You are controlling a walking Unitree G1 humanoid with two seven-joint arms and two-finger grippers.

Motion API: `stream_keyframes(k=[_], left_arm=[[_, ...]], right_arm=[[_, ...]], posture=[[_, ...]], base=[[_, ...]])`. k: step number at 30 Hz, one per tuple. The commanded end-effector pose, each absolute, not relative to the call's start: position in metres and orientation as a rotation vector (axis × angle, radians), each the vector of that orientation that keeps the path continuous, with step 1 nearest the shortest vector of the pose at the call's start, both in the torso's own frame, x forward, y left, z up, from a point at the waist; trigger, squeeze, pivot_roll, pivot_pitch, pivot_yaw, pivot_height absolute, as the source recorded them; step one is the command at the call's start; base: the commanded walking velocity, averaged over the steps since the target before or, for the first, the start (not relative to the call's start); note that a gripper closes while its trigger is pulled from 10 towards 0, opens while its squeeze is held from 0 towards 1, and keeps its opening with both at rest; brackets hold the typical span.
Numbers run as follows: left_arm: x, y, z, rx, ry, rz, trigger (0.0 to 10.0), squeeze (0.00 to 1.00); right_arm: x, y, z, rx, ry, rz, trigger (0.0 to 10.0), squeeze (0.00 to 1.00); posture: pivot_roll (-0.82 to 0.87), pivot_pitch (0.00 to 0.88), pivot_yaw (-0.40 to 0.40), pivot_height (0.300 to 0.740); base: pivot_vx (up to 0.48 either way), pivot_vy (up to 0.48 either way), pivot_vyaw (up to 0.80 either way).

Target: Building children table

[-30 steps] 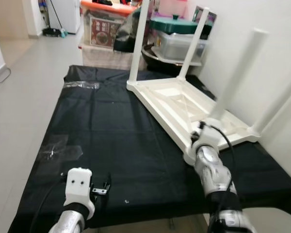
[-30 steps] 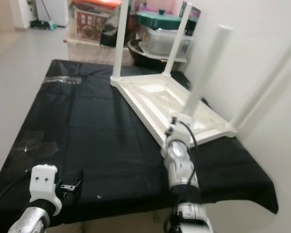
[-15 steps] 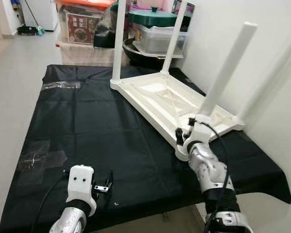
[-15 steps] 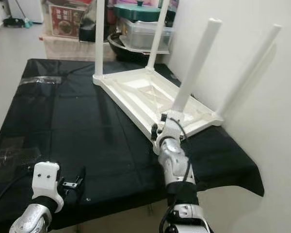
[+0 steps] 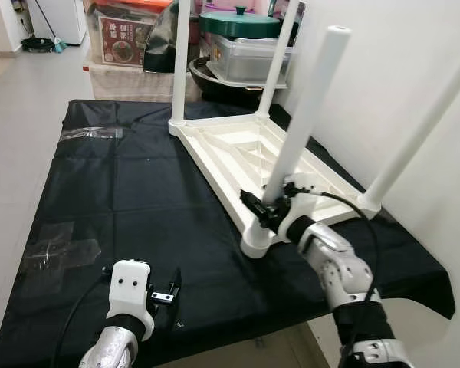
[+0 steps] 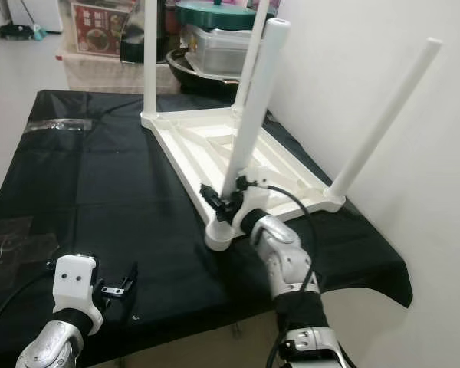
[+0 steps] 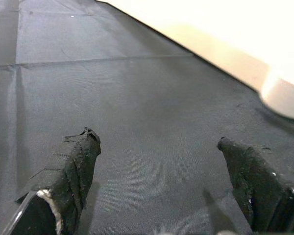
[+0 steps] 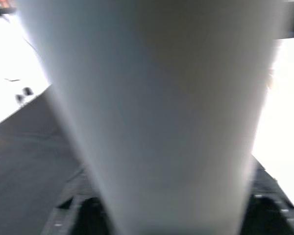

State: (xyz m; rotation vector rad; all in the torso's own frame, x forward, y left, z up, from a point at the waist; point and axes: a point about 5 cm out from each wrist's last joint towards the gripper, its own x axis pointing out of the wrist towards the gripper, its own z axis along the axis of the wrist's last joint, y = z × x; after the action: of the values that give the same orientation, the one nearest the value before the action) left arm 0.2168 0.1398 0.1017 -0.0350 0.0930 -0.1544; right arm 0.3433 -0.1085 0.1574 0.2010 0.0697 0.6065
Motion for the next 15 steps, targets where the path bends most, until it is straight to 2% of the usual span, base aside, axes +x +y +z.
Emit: stream_keyframes(k=[1,2,7,8,9,10,12,13,14,15], left_arm=[[0.217,0.138,0.100,-0.031,0.100,-0.166,10.0,0.00],[0.216,0.137,0.100,-0.018,0.101,-0.170,10.0,0.00],[0.214,0.136,0.100,-0.002,0.102,-0.177,10.0,0.00],[0.214,0.136,0.100,-0.002,0.102,-0.179,10.0,0.00],[0.214,0.135,0.100,-0.005,0.102,-0.179,10.0,0.00],[0.214,0.135,0.100,-0.005,0.102,-0.179,10.0,0.00],[0.214,0.135,0.101,-0.008,0.103,-0.178,10.0,0.00],[0.214,0.135,0.101,-0.008,0.103,-0.178,10.0,0.00],[0.214,0.135,0.101,-0.008,0.104,-0.177,10.0,0.00],[0.214,0.135,0.101,-0.008,0.104,-0.177,10.0,0.00]], right_arm=[[0.342,-0.091,0.157,0.204,0.076,0.687,2.3,0.00],[0.342,-0.084,0.157,0.203,0.070,0.696,0.0,0.00],[0.345,-0.080,0.153,0.209,0.103,0.655,0.0,0.00],[0.348,-0.084,0.144,0.192,0.159,0.571,0.0,0.00],[0.355,-0.100,0.129,0.170,0.261,0.331,0.0,0.00],[0.355,-0.100,0.129,0.170,0.261,0.331,0.0,0.00],[0.353,-0.142,0.102,0.117,0.406,-0.150,0.0,0.00],[0.353,-0.142,0.102,0.117,0.406,-0.150,0.0,0.00],[0.346,-0.157,0.095,0.098,0.435,-0.325,0.0,0.00],[0.346,-0.157,0.095,0.098,0.435,-0.325,0.0,0.00]], posture=[[0.19,0.000,-0.172,0.740],[0.20,0.000,-0.168,0.740],[0.20,0.000,-0.168,0.740],[0.20,0.000,-0.167,0.740],[0.19,0.000,-0.168,0.740],[0.19,0.000,-0.168,0.740],[0.19,0.000,-0.166,0.740],[0.19,0.000,-0.166,0.740],[0.19,0.000,-0.166,0.740],[0.19,0.000,-0.166,0.740]], base=[[0.000,0.000,0.00],[0.000,0.000,0.00],[0.000,0.000,0.00],[0.000,0.000,0.00],[0.000,0.000,0.00],[0.000,0.000,0.00],[0.000,0.000,0.00],[0.000,0.000,0.00],[0.000,0.000,0.00],[0.000,0.000,0.00]])
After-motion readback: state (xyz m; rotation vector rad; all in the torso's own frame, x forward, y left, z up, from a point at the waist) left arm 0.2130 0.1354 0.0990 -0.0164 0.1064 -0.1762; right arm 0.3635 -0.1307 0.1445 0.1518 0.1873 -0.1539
